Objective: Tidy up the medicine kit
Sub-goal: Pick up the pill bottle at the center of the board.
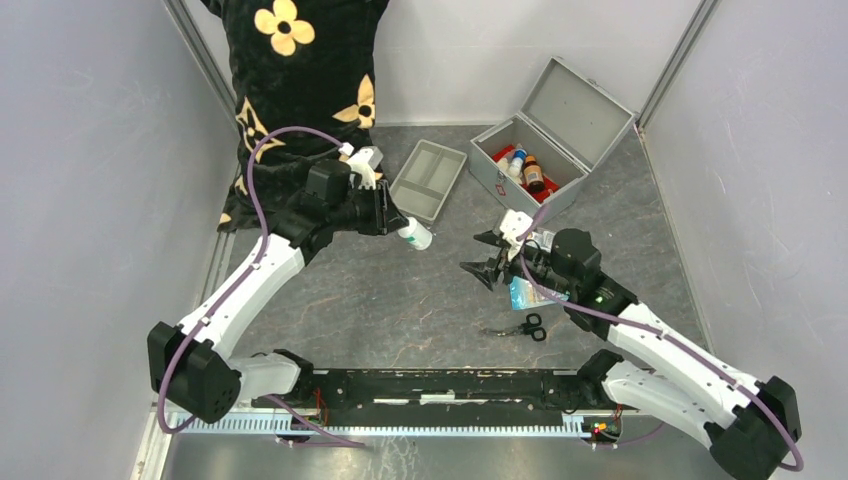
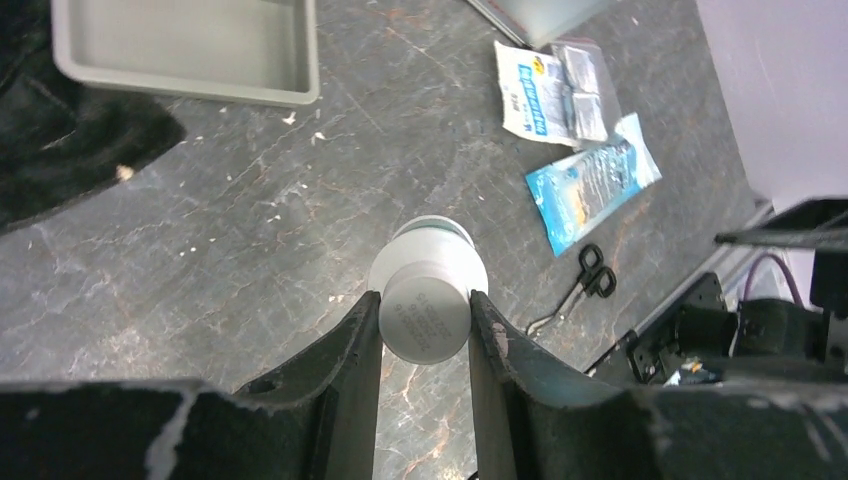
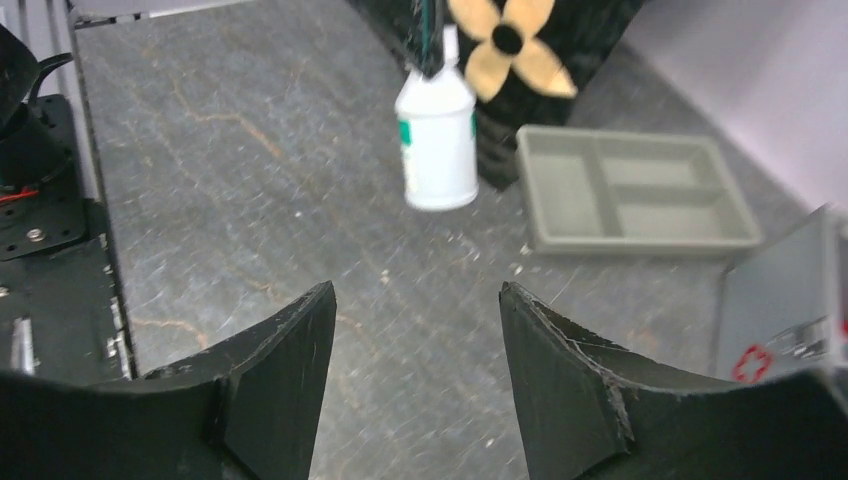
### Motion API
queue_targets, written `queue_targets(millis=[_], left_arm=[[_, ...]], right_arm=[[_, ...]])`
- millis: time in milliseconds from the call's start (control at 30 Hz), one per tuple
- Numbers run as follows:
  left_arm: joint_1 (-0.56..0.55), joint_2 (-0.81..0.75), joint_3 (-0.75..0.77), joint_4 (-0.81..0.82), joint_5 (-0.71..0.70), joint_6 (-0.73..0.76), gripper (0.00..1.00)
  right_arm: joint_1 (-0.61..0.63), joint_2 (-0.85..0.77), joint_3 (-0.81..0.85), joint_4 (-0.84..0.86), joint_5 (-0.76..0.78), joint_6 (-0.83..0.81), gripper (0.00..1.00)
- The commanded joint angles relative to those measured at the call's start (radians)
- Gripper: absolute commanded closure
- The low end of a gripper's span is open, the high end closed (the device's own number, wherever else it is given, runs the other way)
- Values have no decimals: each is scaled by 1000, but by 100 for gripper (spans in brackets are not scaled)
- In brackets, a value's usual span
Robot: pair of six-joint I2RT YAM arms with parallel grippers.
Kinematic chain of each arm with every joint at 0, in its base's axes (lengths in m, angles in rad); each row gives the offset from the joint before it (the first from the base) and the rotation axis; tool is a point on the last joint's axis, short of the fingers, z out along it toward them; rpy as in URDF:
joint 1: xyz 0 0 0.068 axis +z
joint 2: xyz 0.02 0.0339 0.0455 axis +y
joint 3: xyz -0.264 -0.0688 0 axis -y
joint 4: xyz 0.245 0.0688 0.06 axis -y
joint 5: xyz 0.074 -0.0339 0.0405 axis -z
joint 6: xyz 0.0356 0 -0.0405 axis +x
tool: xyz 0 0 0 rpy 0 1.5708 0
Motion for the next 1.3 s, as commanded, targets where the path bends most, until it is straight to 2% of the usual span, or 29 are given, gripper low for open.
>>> queue_targets(millis=[0, 133, 267, 467, 700, 1133, 1267], left_arm=[[0, -46, 55, 37, 196, 159, 98], [-8, -50, 59, 44, 323, 195, 98], [-34, -52, 59, 51, 391, 217, 98], [-71, -61, 64, 53, 444, 238, 98], [-83, -94, 64, 44, 470, 250, 98], [-94, -106, 67, 44, 493, 249, 98], [-96, -104, 68, 44, 492, 246, 98]], right_arm=[[2, -14, -19, 121, -29, -153, 32], [21, 44, 0, 155, -122, -149, 31], [55, 107, 31, 203, -105, -160, 30], [81, 205, 92, 206, -73, -177, 30], [86, 249, 95, 190, -66, -157, 31], [85, 294, 153, 131, -88, -121, 54], [86, 288, 155, 124, -74, -121, 68]])
